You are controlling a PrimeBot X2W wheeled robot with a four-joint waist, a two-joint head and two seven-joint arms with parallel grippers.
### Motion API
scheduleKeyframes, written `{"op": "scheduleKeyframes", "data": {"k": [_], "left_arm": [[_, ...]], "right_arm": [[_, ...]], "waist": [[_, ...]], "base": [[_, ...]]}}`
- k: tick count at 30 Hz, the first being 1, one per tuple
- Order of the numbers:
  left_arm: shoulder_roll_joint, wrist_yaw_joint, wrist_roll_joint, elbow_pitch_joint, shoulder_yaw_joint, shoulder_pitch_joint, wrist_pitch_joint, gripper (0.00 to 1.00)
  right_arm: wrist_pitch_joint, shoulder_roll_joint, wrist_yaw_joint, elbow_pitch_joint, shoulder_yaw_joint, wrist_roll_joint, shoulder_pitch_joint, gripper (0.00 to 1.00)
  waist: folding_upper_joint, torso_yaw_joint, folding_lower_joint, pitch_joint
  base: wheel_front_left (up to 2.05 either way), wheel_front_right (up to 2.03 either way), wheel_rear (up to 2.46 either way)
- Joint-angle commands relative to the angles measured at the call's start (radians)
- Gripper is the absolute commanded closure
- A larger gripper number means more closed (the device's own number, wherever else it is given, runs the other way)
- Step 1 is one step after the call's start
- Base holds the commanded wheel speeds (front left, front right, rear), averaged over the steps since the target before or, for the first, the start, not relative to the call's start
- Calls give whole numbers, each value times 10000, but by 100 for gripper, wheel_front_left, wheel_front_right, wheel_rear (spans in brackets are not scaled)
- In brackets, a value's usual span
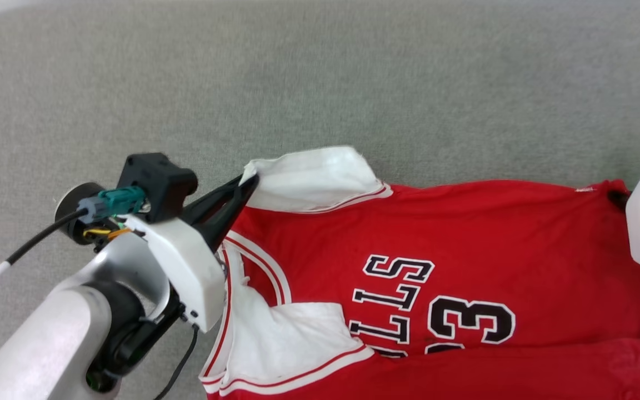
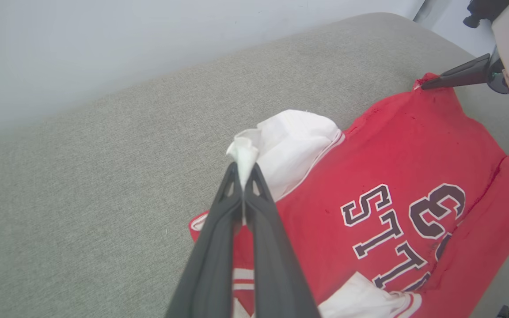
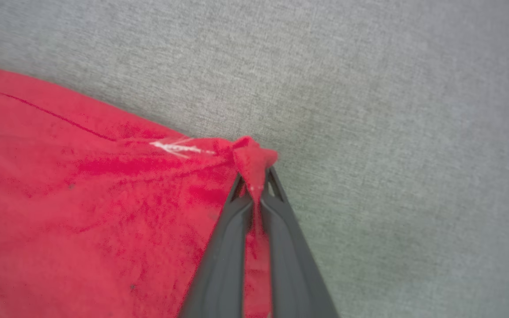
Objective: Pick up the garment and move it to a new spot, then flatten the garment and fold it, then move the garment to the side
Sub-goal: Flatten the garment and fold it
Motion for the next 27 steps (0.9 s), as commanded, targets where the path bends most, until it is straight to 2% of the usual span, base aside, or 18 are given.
{"op": "scheduleKeyframes", "data": {"k": [1,5,11,19,22,27], "left_arm": [[57,56,-41,16,45,187,-75,100],[245,205,-230,77,153,928,-230,100],[554,658,-737,-247,357,2446,-292,100],[1038,940,-1149,-164,137,4174,4,100],[1171,989,-1386,-13,-51,4714,278,100],[1233,967,-1260,443,-450,5093,544,100]], "right_arm": [[-85,6,-4,-58,-84,74,157,100],[-473,-29,-4,-329,-368,308,885,100],[-994,158,-4,-1171,-1057,831,2378,100],[-1215,73,-4,-2373,-1485,1067,4604,100],[-1159,144,-4,-2631,-1427,1247,5238,100],[-1259,-187,-4,-2646,-835,1038,5796,100]], "waist": [[-1,-174,0,-424],[-1,-336,0,-1101],[-1,-518,0,-1901],[-1,-585,0,-2372],[-1,-594,0,-2443],[-1,-596,0,-2384]], "base": [[0,0,0],[0,0,0],[0,0,0],[0,0,0],[0,0,0],[0,0,0]]}}
